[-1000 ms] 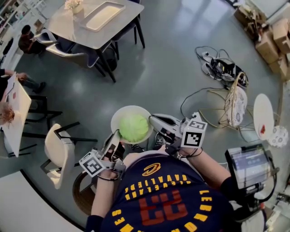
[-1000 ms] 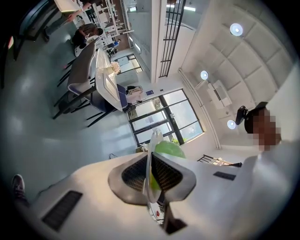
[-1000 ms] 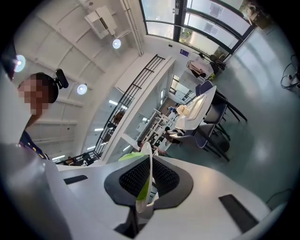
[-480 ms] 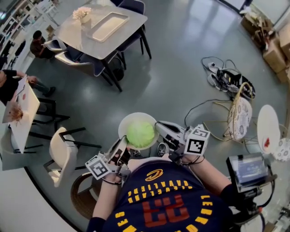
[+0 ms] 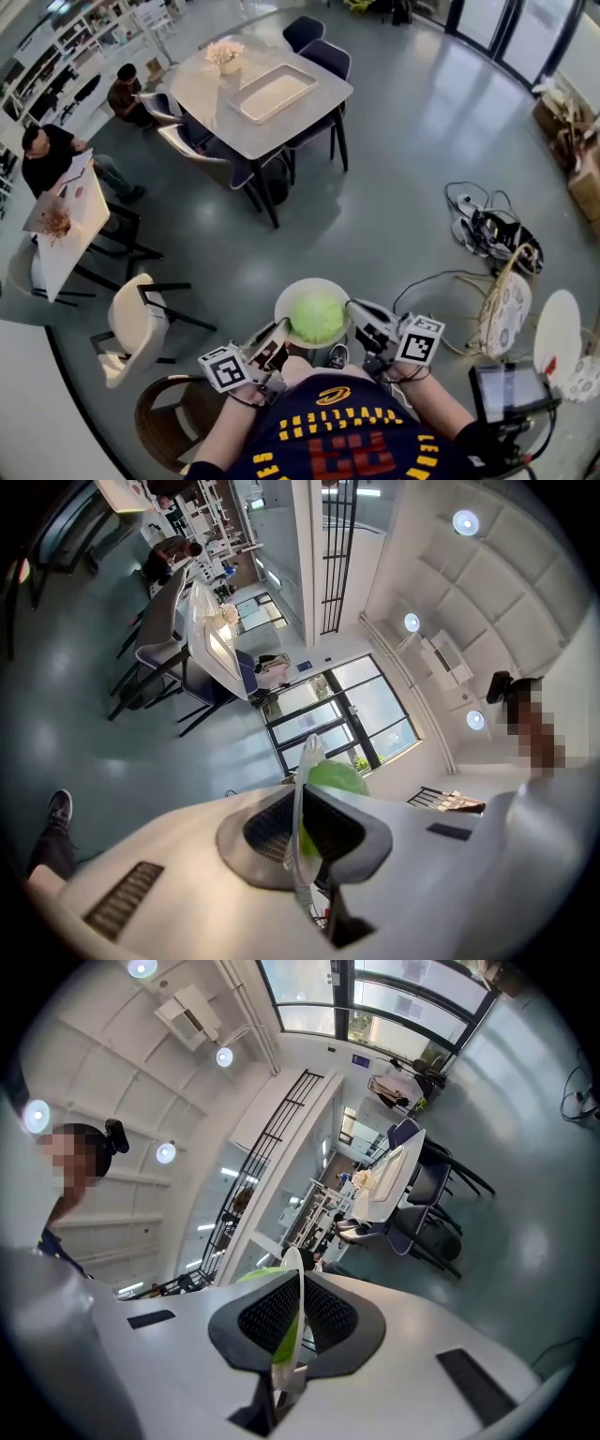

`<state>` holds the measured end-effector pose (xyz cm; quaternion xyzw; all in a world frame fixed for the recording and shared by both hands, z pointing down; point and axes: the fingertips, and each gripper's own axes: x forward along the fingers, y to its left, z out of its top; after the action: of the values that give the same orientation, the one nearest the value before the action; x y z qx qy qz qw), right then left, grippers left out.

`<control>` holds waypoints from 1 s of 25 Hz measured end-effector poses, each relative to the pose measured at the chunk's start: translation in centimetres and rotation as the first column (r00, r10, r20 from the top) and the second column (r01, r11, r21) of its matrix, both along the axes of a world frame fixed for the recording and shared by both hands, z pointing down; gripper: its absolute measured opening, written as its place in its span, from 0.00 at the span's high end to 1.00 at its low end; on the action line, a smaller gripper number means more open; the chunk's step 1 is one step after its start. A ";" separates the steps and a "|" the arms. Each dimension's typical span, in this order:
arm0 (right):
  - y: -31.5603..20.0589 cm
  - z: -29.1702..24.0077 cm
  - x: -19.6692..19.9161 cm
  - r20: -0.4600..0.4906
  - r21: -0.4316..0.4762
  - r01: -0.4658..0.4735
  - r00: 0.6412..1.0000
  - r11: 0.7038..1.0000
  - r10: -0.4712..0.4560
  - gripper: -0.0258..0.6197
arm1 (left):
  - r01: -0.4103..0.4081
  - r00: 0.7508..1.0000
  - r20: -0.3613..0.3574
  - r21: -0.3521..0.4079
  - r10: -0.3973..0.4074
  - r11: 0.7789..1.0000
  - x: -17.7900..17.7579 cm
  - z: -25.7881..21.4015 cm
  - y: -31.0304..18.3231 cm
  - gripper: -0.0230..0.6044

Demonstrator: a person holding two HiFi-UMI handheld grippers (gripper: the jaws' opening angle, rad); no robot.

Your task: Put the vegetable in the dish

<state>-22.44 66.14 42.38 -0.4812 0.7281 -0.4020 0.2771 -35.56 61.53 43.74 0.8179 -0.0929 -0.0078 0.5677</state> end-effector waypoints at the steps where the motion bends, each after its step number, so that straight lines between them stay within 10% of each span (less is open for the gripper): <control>1: -0.7 0.2 0.1 -0.001 -0.004 -0.002 1.000 1.000 0.002 0.93 | -0.003 1.000 -0.003 -0.001 0.003 1.000 0.2 0.2 -0.7 0.93; 25: -23.3 -0.3 0.4 -0.082 -0.108 -0.138 0.988 0.984 0.130 0.93 | -0.125 0.990 -0.068 -0.039 0.123 0.991 1.7 1.5 -25.7 0.93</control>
<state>-22.09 42.84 42.05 -0.5589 0.6798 -0.4049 0.2480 -33.86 35.85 45.20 0.8089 -0.0234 0.0027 0.5874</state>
